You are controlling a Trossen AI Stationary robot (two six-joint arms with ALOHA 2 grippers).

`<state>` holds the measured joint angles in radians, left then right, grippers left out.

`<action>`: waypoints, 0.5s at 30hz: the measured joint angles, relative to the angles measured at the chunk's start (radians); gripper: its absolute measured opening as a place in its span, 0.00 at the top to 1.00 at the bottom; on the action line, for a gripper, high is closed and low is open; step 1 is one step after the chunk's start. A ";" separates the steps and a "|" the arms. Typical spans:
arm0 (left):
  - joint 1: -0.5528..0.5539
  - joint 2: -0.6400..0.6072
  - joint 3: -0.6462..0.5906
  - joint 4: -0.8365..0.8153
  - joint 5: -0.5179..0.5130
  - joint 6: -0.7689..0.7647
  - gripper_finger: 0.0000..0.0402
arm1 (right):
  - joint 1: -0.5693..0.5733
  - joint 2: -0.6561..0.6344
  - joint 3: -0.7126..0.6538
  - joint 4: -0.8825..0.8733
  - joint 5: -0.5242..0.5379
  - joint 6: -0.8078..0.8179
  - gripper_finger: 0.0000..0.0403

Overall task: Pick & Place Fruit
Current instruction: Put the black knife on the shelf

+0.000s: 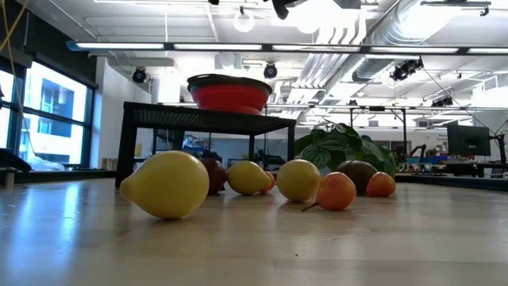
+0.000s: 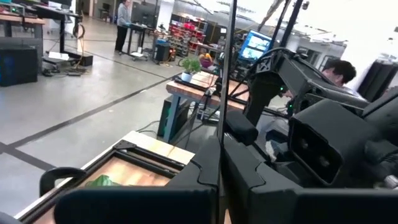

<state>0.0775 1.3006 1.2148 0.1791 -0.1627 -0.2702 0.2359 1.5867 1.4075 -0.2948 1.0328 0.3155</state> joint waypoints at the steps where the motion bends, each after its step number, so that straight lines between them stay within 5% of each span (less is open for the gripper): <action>1: 0.000 0.000 0.000 -0.001 -0.001 -0.001 1.00 | 0.000 0.000 0.000 0.000 0.000 -0.006 0.65; 15: 0.001 -0.001 0.000 -0.002 -0.012 -0.004 1.00 | 0.001 -0.031 0.000 -0.016 -0.059 -0.007 0.38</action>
<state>0.0788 1.2995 1.2148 0.1776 -0.1745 -0.2737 0.2367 1.5555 1.4071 -0.3107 0.9739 0.3084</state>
